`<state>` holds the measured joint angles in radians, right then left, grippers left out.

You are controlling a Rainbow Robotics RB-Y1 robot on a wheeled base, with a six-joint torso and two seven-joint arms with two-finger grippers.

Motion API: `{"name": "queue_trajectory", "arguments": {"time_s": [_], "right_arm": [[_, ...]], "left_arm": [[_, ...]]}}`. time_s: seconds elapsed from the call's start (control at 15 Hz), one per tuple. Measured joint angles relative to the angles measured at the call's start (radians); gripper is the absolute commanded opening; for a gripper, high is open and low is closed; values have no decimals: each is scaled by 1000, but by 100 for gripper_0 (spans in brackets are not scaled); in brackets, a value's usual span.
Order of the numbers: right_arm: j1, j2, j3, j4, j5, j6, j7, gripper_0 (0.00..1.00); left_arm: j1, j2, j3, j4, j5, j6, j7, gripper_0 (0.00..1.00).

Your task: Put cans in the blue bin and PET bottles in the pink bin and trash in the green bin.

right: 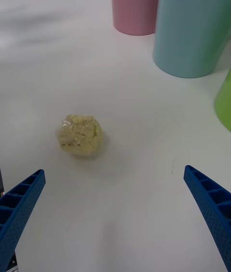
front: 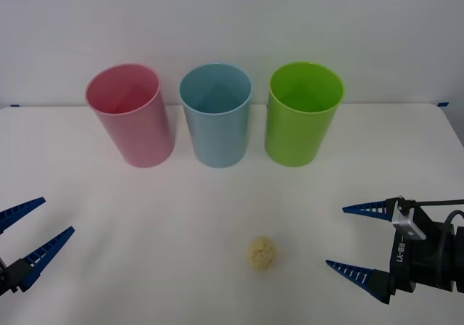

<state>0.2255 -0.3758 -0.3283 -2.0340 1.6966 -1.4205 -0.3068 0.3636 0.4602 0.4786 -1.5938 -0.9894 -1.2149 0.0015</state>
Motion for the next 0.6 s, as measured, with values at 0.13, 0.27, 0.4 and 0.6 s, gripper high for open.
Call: {"name": "queue_trajectory", "arguments": {"time_s": [0.13,0.27,0.4,0.6], "right_arm": [[0,0,0,0,0,0,0,100],[0,0,0,0,0,0,0,100],[-9,5,-3,-6,-1,1,0,100],[-32,-26,-28,-108,42,-7,-48,100]], "left_arm": [[0,0,0,0,0,0,0,100],[0,0,0,0,0,0,0,100],[0,0,0,0,0,0,0,100],[0,0,0,0,0,0,0,100]]}}
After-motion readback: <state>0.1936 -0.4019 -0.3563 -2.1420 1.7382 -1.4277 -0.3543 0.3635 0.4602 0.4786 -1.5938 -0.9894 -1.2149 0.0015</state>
